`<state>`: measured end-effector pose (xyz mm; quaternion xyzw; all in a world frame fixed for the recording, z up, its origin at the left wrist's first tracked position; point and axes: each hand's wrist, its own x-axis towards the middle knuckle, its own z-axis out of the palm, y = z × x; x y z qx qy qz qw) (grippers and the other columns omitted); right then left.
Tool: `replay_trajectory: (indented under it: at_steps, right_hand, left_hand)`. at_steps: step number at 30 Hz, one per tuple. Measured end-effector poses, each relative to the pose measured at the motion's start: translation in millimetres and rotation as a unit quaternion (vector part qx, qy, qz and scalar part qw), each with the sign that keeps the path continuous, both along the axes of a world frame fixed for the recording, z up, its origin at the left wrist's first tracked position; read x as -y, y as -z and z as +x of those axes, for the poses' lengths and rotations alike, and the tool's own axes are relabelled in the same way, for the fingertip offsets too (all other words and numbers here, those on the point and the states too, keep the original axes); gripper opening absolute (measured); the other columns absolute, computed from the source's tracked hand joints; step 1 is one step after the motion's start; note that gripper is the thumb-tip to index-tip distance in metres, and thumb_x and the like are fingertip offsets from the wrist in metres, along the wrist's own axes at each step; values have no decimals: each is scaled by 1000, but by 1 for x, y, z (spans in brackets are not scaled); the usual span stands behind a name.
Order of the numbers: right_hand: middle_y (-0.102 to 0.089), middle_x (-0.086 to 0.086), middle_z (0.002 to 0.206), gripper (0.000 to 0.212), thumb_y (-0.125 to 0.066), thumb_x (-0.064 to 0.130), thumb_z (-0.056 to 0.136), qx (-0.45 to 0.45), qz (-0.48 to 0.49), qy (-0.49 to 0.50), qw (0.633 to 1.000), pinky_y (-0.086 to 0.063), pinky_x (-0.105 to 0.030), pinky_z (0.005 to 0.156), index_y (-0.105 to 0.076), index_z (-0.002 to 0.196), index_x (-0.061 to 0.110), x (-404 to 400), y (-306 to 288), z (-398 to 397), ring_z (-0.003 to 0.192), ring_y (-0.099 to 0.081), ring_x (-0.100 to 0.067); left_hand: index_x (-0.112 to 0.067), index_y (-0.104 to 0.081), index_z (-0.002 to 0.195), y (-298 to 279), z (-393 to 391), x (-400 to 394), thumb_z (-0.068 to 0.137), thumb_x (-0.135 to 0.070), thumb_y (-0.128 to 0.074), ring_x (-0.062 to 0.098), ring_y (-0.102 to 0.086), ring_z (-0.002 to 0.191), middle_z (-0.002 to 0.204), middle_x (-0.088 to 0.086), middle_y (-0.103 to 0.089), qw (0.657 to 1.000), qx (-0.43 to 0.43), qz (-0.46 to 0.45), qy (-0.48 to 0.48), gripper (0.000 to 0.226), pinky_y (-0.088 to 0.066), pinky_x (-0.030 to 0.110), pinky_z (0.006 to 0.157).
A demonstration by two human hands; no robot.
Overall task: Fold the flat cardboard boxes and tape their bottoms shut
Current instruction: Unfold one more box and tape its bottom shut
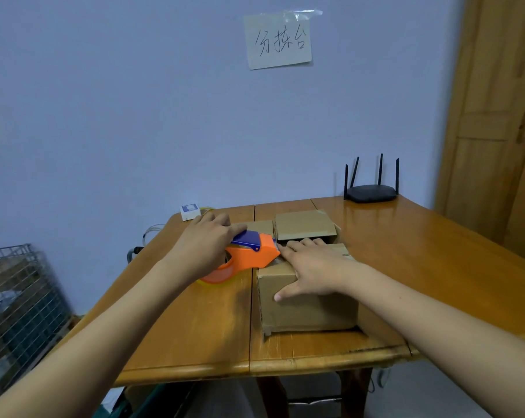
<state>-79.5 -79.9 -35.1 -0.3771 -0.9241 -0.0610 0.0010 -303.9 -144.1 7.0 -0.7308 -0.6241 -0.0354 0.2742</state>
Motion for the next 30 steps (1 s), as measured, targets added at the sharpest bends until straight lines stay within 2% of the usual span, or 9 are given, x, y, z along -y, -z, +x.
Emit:
replay_trajectory:
  at_steps: [5,8,13,17,19,22,26,30]
  right_hand:
    - [-36,-6,156,112,-50,84,76,-10,0,-6,1000,-26,-46,117,-10,159,20,3,-3,1,139,-34,-30]
    - [-31,-7,160,115,-50,84,77,-7,-2,-5,1000,-24,-46,119,-2,160,20,5,-11,0,143,-32,-31]
    - [-32,-7,160,116,-50,84,76,-4,6,-7,1000,-27,-46,117,0,160,20,6,-16,-1,142,-34,-31]
    - [-28,-7,162,115,-51,82,78,-11,1,5,1000,-24,-46,119,1,160,22,6,-14,13,144,-31,-31]
    - [-28,-6,161,114,-52,82,78,-22,-12,7,1000,-23,-46,119,2,160,24,5,-14,18,144,-30,-31]
    - [-33,-4,159,115,-54,83,76,-44,-42,2,998,-26,-46,117,6,158,30,7,-15,19,143,-33,-32]
    - [-55,-3,139,110,-54,83,75,-75,-46,-26,996,-36,-45,106,15,153,49,6,-12,18,128,-46,-30]
    - [-57,1,115,96,-49,85,77,-89,-38,-41,994,-37,-44,104,10,148,60,8,-10,15,118,-49,-27]
  left_hand:
    - [-33,-41,145,-2,-10,1,91,-10,-50,24,-46,113,127,2,-52,999,24,15,24,59,-40,34,89]
    - [-32,-45,142,-6,-18,4,85,-5,-50,24,-47,106,123,2,-54,999,29,25,31,64,-34,31,79]
    - [-30,-46,143,-9,-26,8,83,-7,-57,23,-49,102,121,2,-56,998,36,35,34,65,-36,31,77]
    - [-27,-57,133,-6,-46,12,75,3,-59,27,-51,93,110,4,-59,997,42,58,29,65,-32,31,72]
    - [-26,-60,127,-2,-56,15,72,6,-55,27,-50,87,105,3,-60,997,39,64,25,64,-35,32,69]
    - [-29,-57,130,7,-59,16,75,2,-58,26,-50,89,105,1,-58,997,48,58,25,63,-38,32,69]
    - [-32,-56,131,17,-61,17,72,2,-60,22,-50,88,104,-2,-58,997,38,54,40,68,-32,29,71]
    - [-32,-55,133,25,-56,18,75,2,-59,25,-54,92,103,-1,-58,997,39,50,44,67,-43,33,71]
